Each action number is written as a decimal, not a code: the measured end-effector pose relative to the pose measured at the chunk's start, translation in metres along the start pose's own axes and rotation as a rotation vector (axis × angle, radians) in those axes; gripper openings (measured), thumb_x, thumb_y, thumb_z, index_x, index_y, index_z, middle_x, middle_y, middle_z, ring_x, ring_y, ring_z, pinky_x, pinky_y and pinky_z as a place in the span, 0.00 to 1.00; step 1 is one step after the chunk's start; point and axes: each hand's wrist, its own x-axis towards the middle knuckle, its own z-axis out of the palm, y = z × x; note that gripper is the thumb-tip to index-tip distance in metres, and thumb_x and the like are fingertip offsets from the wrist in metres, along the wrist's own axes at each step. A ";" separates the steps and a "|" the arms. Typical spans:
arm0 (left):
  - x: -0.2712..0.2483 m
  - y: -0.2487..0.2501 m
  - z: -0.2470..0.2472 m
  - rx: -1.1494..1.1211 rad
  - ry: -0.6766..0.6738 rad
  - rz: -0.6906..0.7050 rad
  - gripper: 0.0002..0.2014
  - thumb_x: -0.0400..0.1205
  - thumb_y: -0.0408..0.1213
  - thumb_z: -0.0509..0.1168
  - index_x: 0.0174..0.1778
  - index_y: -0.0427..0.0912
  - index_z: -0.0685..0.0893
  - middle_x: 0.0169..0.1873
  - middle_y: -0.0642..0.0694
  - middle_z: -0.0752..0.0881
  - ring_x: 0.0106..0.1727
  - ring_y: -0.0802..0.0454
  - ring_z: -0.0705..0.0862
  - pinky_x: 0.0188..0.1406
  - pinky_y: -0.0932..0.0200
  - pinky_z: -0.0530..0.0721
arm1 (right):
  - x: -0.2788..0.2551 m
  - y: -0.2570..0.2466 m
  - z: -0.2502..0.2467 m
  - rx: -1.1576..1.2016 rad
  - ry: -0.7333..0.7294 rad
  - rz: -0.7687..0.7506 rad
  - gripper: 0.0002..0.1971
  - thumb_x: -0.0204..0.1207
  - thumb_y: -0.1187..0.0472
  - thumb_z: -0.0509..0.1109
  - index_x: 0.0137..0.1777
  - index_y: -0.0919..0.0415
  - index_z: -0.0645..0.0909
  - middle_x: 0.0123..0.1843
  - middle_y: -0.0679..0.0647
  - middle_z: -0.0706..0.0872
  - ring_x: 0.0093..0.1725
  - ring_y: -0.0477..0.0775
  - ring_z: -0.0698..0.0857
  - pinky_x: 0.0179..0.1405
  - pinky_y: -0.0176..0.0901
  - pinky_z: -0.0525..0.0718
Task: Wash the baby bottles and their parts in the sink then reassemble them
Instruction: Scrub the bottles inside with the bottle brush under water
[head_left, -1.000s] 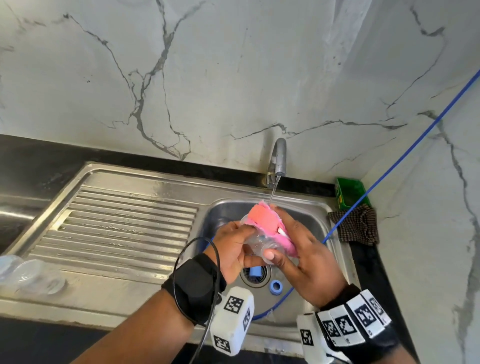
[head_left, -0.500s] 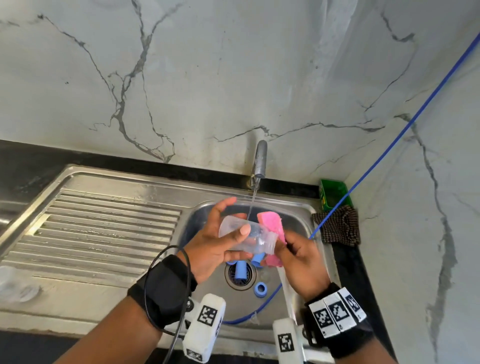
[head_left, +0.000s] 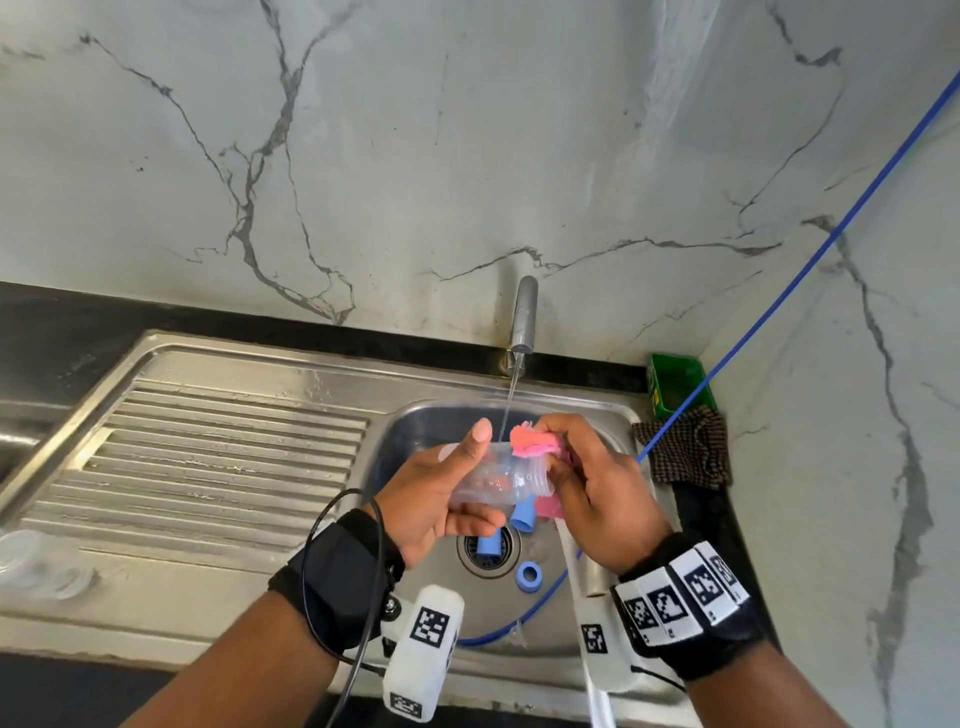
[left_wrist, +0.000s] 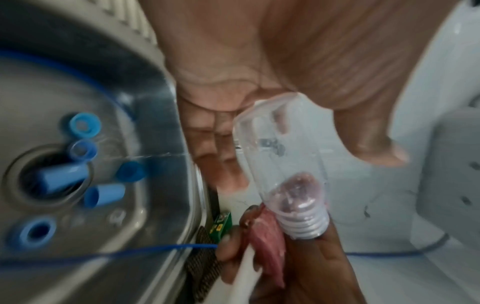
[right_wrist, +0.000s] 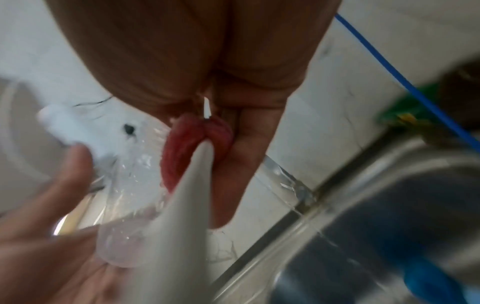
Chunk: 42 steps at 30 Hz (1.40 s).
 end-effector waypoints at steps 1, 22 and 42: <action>0.000 -0.001 -0.003 0.045 -0.011 0.069 0.39 0.67 0.70 0.74 0.69 0.51 0.78 0.59 0.42 0.87 0.39 0.48 0.91 0.32 0.55 0.89 | 0.002 0.002 0.002 0.069 -0.012 0.069 0.11 0.85 0.55 0.63 0.65 0.44 0.74 0.49 0.32 0.89 0.39 0.35 0.88 0.45 0.32 0.86; 0.004 -0.015 -0.014 0.279 -0.092 0.271 0.21 0.80 0.40 0.76 0.67 0.48 0.80 0.52 0.42 0.88 0.37 0.47 0.87 0.36 0.52 0.88 | -0.001 0.015 0.003 0.141 -0.068 0.286 0.13 0.83 0.63 0.66 0.60 0.43 0.79 0.46 0.51 0.91 0.33 0.55 0.91 0.33 0.57 0.91; -0.009 -0.017 -0.017 0.264 0.101 -0.256 0.34 0.83 0.70 0.55 0.49 0.38 0.84 0.27 0.42 0.80 0.16 0.55 0.66 0.17 0.68 0.59 | -0.008 0.001 0.001 -0.131 -0.097 -0.258 0.25 0.77 0.70 0.67 0.66 0.40 0.77 0.59 0.47 0.86 0.56 0.46 0.85 0.59 0.37 0.82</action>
